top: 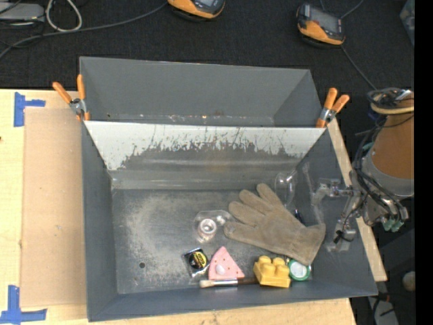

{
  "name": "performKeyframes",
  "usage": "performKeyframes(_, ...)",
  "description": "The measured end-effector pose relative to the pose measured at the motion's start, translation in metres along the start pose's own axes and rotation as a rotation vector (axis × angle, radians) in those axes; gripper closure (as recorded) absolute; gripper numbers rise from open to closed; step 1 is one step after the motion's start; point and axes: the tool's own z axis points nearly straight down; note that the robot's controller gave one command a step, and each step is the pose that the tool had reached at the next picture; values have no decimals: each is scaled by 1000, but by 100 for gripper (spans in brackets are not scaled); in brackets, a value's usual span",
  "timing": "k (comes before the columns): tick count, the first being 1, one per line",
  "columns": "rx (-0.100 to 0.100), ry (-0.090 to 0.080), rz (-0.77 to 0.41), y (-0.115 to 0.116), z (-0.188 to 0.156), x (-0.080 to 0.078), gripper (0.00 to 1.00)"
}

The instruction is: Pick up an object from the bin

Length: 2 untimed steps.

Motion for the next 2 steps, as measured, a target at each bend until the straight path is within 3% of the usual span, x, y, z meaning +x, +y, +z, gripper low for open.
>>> performKeyframes(1,2,-7,-4,1,-4,-2,0)
performKeyframes(2,2,-9,-106,42,128,21,0)
